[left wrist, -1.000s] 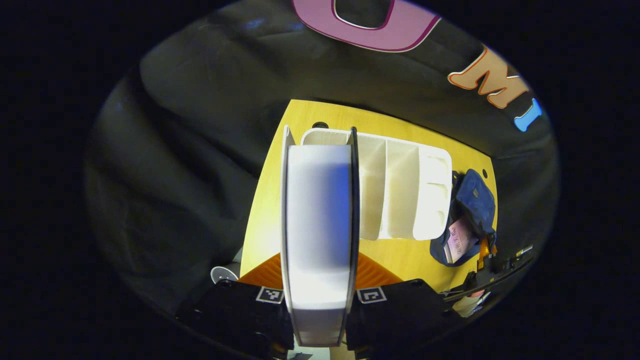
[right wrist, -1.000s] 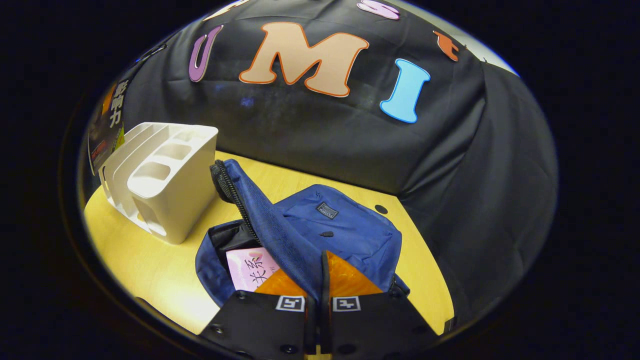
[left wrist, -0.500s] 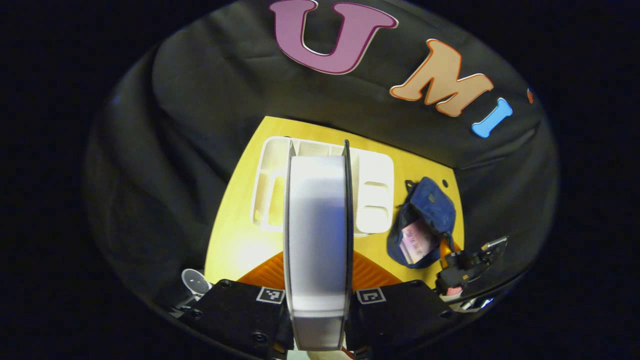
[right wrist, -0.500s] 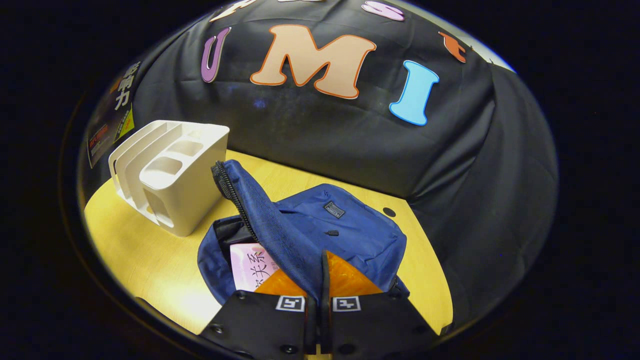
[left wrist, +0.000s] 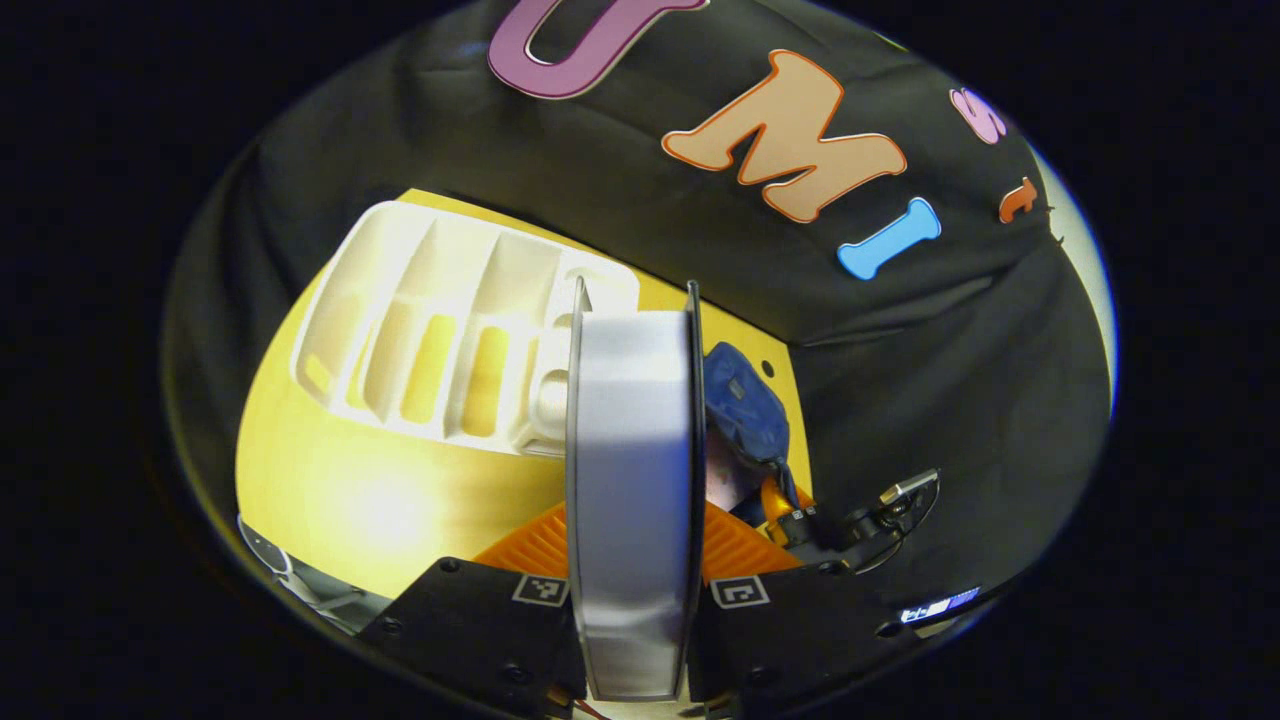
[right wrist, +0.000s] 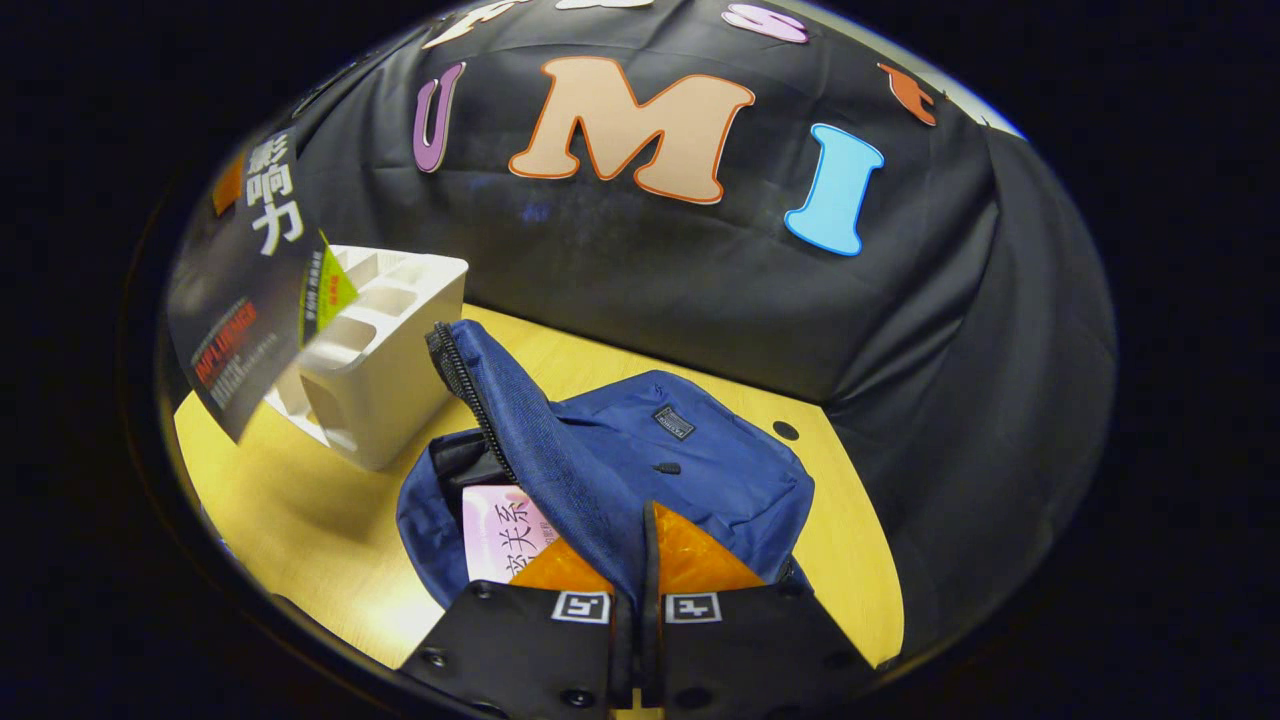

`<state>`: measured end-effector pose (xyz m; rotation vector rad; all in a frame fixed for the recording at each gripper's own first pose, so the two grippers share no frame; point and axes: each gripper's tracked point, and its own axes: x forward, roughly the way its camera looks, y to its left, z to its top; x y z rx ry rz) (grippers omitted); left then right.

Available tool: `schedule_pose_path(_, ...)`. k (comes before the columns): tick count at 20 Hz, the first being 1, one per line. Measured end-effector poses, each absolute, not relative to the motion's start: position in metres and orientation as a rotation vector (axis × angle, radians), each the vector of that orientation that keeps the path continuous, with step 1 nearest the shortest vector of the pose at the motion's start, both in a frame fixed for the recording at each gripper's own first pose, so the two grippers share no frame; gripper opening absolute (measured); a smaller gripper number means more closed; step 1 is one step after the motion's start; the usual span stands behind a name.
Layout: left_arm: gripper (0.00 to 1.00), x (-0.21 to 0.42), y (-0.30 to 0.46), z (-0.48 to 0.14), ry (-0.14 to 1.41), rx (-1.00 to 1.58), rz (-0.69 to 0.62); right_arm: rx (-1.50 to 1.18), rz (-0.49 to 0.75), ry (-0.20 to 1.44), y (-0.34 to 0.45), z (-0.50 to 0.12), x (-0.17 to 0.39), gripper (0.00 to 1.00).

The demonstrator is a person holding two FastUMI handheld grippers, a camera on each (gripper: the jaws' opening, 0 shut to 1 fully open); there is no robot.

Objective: Open the schoolbag, grab two books from the bookshelf and put them into the schoolbag.

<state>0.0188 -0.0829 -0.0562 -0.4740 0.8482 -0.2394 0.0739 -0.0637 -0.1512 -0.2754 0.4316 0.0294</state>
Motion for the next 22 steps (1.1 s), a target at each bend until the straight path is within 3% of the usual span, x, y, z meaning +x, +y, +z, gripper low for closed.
schedule_pose_path(7, 0.36, 0.033, -0.167, -0.125, 0.828, -0.642, -0.326, -0.228, 0.041, 0.413, -0.068, -0.143, 0.075, 0.04)
schedule_pose_path(12, 0.37, 0.052, -0.202, -0.173, 0.795, -0.7, -0.345, -0.219, 0.063, 0.397, -0.069, -0.14, 0.075, 0.08)
schedule_pose_path(22, 0.36, 0.099, -0.25, -0.211, 0.656, -0.863, -0.339, -0.204, 0.097, 0.323, -0.066, -0.128, 0.074, 0.06)
